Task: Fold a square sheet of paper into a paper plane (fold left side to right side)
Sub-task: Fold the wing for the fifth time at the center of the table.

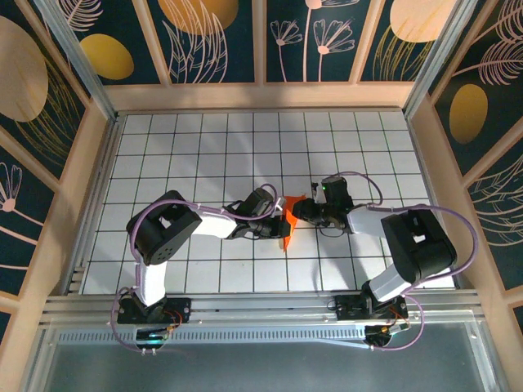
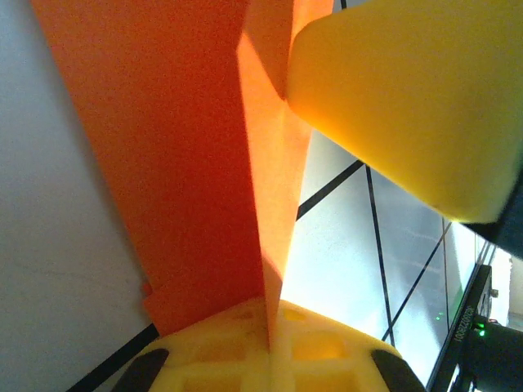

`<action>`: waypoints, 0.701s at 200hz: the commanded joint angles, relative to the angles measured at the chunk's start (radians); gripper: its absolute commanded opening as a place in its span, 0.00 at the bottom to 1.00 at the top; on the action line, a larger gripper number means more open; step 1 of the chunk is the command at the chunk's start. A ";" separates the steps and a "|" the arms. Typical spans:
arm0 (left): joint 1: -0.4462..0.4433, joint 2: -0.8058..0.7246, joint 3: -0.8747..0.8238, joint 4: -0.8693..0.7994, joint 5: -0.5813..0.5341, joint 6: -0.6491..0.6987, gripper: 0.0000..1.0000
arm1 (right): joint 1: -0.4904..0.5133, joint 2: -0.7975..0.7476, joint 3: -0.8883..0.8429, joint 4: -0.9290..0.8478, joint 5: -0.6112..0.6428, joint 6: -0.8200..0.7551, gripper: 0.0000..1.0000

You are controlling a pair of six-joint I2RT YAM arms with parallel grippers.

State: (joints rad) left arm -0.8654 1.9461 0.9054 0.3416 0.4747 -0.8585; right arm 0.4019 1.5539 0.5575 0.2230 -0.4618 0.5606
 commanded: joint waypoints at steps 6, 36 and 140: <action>0.002 0.024 -0.019 0.008 0.015 -0.008 0.04 | 0.014 0.027 0.030 0.021 0.025 0.010 0.38; 0.001 0.019 -0.021 0.018 0.020 -0.008 0.10 | 0.021 0.047 0.037 0.017 0.038 0.006 0.38; 0.057 -0.098 -0.089 0.065 0.020 -0.052 0.42 | 0.043 0.102 0.069 -0.049 0.078 -0.016 0.38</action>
State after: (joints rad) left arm -0.8391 1.8839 0.8455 0.3901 0.4919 -0.8917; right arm 0.4244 1.6073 0.6155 0.1890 -0.4351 0.5594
